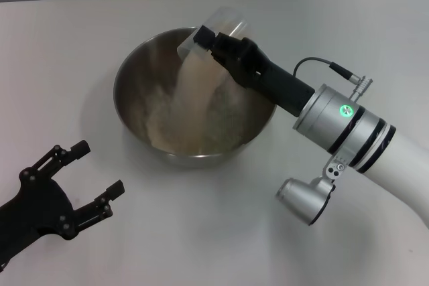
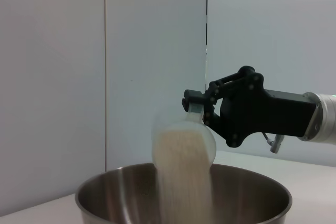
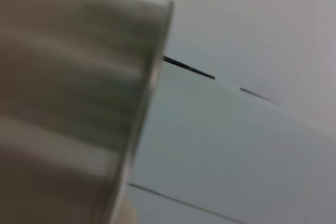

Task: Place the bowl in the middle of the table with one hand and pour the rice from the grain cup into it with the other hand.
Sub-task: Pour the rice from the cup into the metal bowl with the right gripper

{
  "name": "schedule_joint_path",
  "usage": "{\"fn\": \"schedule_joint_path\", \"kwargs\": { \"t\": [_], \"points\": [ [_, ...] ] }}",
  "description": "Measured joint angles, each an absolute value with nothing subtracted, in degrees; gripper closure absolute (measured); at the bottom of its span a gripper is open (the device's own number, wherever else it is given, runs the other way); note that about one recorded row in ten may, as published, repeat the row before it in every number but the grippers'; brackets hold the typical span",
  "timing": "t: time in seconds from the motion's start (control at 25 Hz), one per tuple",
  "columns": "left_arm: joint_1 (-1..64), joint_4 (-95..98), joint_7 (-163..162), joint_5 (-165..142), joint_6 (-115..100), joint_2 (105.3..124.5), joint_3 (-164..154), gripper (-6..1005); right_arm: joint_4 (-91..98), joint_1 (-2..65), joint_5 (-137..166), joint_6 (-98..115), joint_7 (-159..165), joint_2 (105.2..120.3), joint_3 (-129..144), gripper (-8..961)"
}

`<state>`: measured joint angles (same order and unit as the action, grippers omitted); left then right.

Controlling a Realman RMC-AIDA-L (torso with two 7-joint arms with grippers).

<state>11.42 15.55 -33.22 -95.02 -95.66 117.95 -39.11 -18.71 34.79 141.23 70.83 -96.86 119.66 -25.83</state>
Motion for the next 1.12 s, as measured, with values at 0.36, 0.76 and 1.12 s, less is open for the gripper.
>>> {"fn": "schedule_joint_path", "kwargs": {
  "t": [0.36, 0.76, 1.12],
  "points": [
    [11.43, 15.55, -33.32, -95.01, -95.66, 117.95, -39.20, 129, -18.28, 35.08, 143.54, 70.83, -106.97, 119.71, -25.70, 928],
    [11.42, 15.47, -33.25, -95.01, -95.69, 117.95, -39.47, 130, -18.30, 34.98, 143.69, 70.83, -111.02, 119.71, -25.66, 927],
    [11.43, 15.46, -33.22, -95.01, -95.76, 117.95, -39.46, 130, -18.55, 34.52, 143.70, 70.84, -111.13, 119.71, -25.15, 927]
  ]
}}
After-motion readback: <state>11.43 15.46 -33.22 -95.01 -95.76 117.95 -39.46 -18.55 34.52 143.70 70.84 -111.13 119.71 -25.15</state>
